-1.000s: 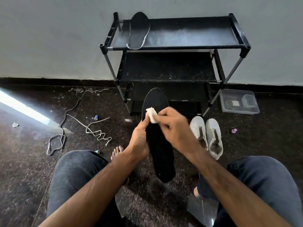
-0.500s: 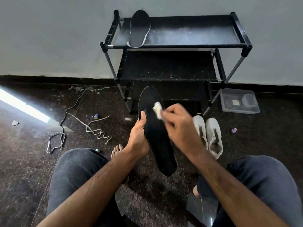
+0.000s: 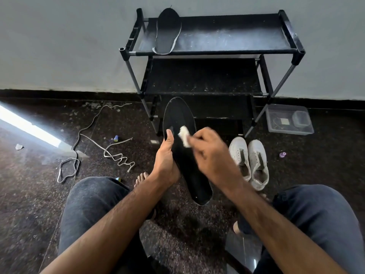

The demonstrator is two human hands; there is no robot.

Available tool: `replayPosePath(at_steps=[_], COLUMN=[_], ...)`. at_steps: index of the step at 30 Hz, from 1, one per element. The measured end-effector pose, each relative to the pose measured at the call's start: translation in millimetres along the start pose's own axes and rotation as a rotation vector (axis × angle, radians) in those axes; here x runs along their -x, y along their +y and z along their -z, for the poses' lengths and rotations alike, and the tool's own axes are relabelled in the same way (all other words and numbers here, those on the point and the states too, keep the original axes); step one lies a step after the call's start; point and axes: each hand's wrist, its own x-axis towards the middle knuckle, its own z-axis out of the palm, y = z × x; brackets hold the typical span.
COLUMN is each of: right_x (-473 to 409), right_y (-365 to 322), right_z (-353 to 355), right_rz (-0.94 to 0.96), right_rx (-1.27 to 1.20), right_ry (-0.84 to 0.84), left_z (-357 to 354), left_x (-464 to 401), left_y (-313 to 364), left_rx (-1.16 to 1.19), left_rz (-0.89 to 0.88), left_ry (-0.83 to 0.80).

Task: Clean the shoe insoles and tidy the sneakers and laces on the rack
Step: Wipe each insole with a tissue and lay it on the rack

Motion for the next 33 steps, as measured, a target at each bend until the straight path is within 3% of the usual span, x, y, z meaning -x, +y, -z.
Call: replayPosePath(at_steps=[2,5,9,11,14,18,20,23,26,29,33], right_x=[8,11,7,1,-9,0,4,3,-1,-8,-1], right_y=[-11,5,36,35,15,-5,4,25,34,21,8], right_z=[-17,-25,-12,5,21,-5,-12,-9,2,11,-13], right_rz=[0.058,0.044,-0.222,-0.273,-0.166,0.037,0.041,-0.099,-0.232,-0.161,-0.033], right_rx=[-0.001,0.072,0.1,0.051,-0.063,-0.126,-0.085,-0.018,-0.018,-0.05,-0.019], right_ry=[-0.097,-0.09,-0.04,0.093,0.206,-0.062,-0.091,-0.078,0.06,0.176,-0.03], left_z=[0,4,3,2,3,-2,-1,1,3,-1,0], left_x=[2,4,3,1,-3,-5,-8,-15,-19,-17,-18], left_y=[-2,-1,3,5,5,3,5,10,5,3,5], left_rx=[-0.002,-0.009,-0.026,-0.029,-0.033,-0.055,-0.058,-0.042,-0.046,-0.052,-0.05], left_rz=[0.028,0.011,-0.088,-0.105,-0.087,0.011,0.004,-0.067,-0.047,-0.052,0.01], left_ry=[0.014,0.028,-0.026,-0.04,-0.045,-0.03,-0.019,-0.012,-0.023,-0.018,0.001])
